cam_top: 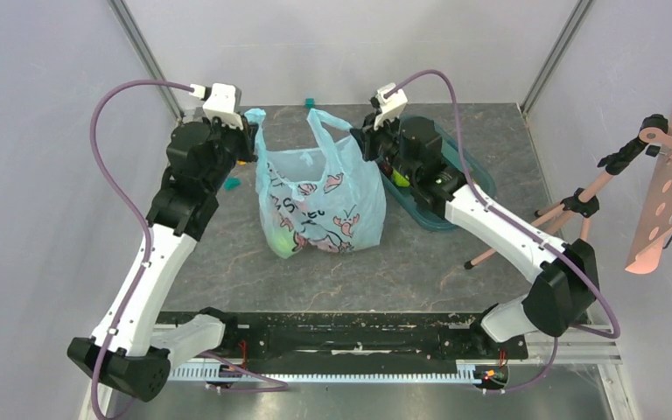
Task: Take the fake fruits out of the plastic bag
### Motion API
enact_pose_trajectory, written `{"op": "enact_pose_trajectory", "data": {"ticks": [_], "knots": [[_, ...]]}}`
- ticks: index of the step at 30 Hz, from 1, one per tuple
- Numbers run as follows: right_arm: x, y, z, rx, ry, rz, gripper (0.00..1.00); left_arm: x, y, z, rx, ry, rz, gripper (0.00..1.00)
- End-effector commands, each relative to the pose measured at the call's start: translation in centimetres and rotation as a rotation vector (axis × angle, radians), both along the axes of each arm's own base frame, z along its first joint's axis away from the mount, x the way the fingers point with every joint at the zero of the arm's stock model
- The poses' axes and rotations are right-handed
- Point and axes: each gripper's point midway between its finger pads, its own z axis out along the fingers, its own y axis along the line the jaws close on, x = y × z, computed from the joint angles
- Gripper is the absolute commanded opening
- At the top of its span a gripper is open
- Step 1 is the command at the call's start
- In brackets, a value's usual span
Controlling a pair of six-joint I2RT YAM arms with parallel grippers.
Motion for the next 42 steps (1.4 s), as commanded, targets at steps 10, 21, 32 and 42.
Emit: {"op": "enact_pose_trajectory", "data": {"ticks": [10,21,32,42], "knots": [[-4.9,-1.3,1.4,0.062,-0.176,0.140,0.00,-8.2,-5.0,5.7,-0.187,-0.236,-0.422,0.02],[-12.2,-2.7,-5.4,0.003,-0.073,0.328,0.61,-12.1,-5.0,-2.4,-0.253,-0.126,-0.480,0.02],[-13.2,-1.9,2.9,0.136,-0.092,0.373,0.23,-13.2,-4.2,-3.5,-0.273,-0.125,-0.451,0.02],[-7.2,7.7,8.5,0.115,0.066,0.406,0.06,-14.0,-4.0,-4.3,-0.273,-0.150,-0.456,0.02]]}}
